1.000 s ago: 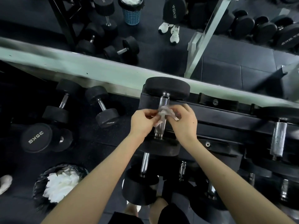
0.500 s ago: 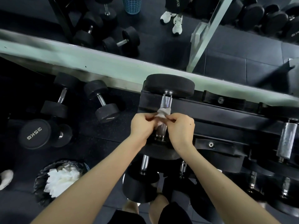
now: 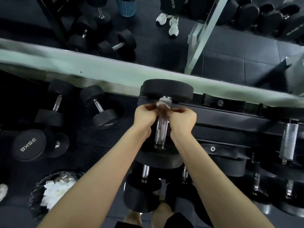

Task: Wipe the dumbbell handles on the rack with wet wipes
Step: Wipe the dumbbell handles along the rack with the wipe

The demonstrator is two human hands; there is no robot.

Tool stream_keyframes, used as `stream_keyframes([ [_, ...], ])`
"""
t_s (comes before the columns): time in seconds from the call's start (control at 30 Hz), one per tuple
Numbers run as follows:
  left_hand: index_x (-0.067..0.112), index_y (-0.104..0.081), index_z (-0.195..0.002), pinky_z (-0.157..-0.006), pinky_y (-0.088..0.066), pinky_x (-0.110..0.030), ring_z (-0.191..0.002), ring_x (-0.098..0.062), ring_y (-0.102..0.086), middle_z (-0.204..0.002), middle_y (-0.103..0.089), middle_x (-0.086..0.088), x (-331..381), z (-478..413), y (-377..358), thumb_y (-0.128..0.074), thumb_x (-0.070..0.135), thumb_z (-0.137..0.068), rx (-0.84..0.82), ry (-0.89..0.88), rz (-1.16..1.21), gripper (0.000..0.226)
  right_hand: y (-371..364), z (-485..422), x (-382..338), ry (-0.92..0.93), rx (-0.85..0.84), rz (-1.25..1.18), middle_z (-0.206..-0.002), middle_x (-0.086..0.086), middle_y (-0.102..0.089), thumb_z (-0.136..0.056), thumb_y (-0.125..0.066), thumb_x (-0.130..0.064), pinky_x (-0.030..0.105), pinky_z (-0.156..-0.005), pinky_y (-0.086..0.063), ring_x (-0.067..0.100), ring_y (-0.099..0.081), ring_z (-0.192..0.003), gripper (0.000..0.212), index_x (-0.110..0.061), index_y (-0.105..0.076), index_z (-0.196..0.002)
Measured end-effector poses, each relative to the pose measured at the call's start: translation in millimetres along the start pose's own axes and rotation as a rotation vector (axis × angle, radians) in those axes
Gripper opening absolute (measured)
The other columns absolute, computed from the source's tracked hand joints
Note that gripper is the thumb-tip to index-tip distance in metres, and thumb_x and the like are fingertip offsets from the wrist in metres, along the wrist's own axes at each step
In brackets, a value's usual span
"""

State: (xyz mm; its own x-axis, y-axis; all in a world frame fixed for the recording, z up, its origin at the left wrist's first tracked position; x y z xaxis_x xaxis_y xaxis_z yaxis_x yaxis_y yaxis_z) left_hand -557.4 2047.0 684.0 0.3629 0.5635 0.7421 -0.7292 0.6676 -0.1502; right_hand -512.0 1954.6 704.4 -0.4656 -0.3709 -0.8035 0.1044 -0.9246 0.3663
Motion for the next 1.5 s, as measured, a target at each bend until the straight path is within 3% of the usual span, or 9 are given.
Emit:
stream_keyframes([
  [0.13, 0.008, -0.065, -0.077, -0.066, -0.057, -0.024, -0.060, -0.011, -0.068, -0.062, -0.070, 0.000, 3.3, -11.8, -2.2, -0.062, -0.001, -0.084, -0.039, 0.037, 0.106, 0.012, -5.9, -7.5, -10.0, -0.057, -0.024, -0.157, -0.064, -0.001, -0.066, -0.065, -0.084, -0.005, 0.028, -0.061, -0.053, 0.010, -0.062, -0.060, 0.027, -0.016, -0.061, -0.057],
  [0.33, 0.010, -0.069, -0.083, -0.058, -0.055, -0.021, -0.069, -0.012, -0.068, -0.078, -0.072, -0.005, -8.9, -0.1, 14.6, -0.073, 0.004, -0.077, -0.105, 0.082, -0.111, 0.009, 6.9, 9.2, 7.2, -0.119, -0.083, -0.092, -0.064, 0.004, -0.063, -0.068, -0.079, 0.001, 0.030, -0.063, -0.052, 0.016, -0.059, -0.063, 0.023, -0.011, -0.060, -0.060],
  [0.53, 0.005, -0.065, -0.082, -0.071, -0.058, -0.033, -0.073, -0.024, -0.067, -0.081, -0.068, -0.012, 10.4, -17.2, 0.9, -0.060, -0.013, -0.078, -0.078, 0.001, -0.039, 0.019, -4.9, -13.2, -7.7, -0.161, -0.092, -0.246, -0.068, 0.004, -0.066, -0.068, -0.073, 0.012, 0.041, -0.077, -0.058, 0.024, -0.065, -0.075, 0.026, -0.011, -0.061, -0.062],
  [0.7, 0.007, -0.070, -0.100, -0.063, -0.054, -0.018, -0.073, -0.006, -0.070, -0.087, -0.073, -0.004, -12.6, 3.2, 20.5, -0.070, 0.005, -0.078, -0.142, -0.014, -0.287, 0.021, 9.6, 9.7, 26.4, -0.153, -0.148, -0.110, -0.074, 0.008, -0.069, -0.069, -0.081, -0.004, 0.041, -0.082, -0.057, 0.024, -0.067, -0.078, 0.017, -0.010, -0.065, -0.069],
  [0.83, 0.005, -0.068, -0.107, -0.092, -0.051, -0.033, -0.097, -0.017, -0.067, -0.100, -0.072, -0.006, -10.7, 12.1, 28.6, -0.063, 0.011, -0.084, -0.309, 0.081, -0.291, 0.025, 21.5, 14.1, 34.6, -0.199, -0.273, -0.039, -0.087, 0.009, -0.072, -0.072, -0.078, -0.004, 0.036, -0.085, -0.055, 0.025, -0.069, -0.090, 0.017, -0.010, -0.069, -0.085],
  [0.97, 0.010, -0.068, -0.099, -0.078, -0.051, -0.024, -0.081, -0.014, -0.065, -0.083, -0.072, 0.000, 0.2, 7.6, 31.5, -0.048, 0.042, -0.094, -0.331, 0.172, -0.272, 0.038, 20.2, 11.8, 17.7, -0.228, -0.364, -0.061, -0.066, -0.004, -0.068, -0.077, -0.075, -0.028, 0.018, -0.052, -0.042, 0.005, -0.062, -0.058, 0.018, -0.013, -0.067, -0.081],
  [1.13, 0.003, -0.068, -0.105, -0.064, -0.053, -0.013, -0.072, -0.003, -0.068, -0.086, -0.071, -0.001, -9.1, 6.8, 28.1, -0.067, 0.021, -0.084, -0.222, -0.033, -0.328, 0.027, 7.1, 1.0, 16.9, -0.121, -0.159, 0.047, -0.086, 0.003, -0.069, -0.076, -0.078, -0.028, 0.027, -0.067, -0.052, 0.016, -0.065, -0.077, 0.024, -0.014, -0.063, -0.088],
  [1.27, 0.003, -0.070, -0.099, -0.079, -0.057, -0.022, -0.091, -0.018, -0.069, -0.096, -0.072, -0.013, -17.5, 5.9, 38.5, -0.069, 0.020, -0.083, -0.293, -0.007, -0.444, 0.024, 11.0, 3.5, 27.1, -0.025, -0.241, 0.161, -0.076, 0.001, -0.069, -0.077, -0.077, -0.021, 0.024, -0.064, -0.050, 0.014, -0.065, -0.071, 0.014, -0.009, -0.072, -0.085],
  [1.5, -0.002, -0.072, -0.084, -0.061, -0.043, -0.022, -0.064, -0.013, -0.054, -0.074, -0.066, -0.015, -19.9, -2.1, 46.7, -0.076, 0.024, -0.077, -0.512, 0.023, -0.893, 0.027, 22.9, 12.3, 44.2, 0.004, -0.475, 0.534, -0.068, 0.015, -0.068, -0.066, -0.085, -0.022, 0.024, -0.059, -0.041, 0.010, -0.053, -0.059, 0.025, -0.001, -0.071, -0.071],
])
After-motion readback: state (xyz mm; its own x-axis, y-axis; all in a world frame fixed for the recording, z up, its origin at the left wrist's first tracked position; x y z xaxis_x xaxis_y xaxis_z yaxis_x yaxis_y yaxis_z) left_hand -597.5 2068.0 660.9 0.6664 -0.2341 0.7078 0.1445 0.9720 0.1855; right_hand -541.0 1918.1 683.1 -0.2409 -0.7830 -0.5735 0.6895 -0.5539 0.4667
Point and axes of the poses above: each hand's wrist, its own z-axis away from the middle knuckle, its own y-axis out of the back of the hand, x = y × z, the point moved 3 cm from there along -z, towards the middle knuckle
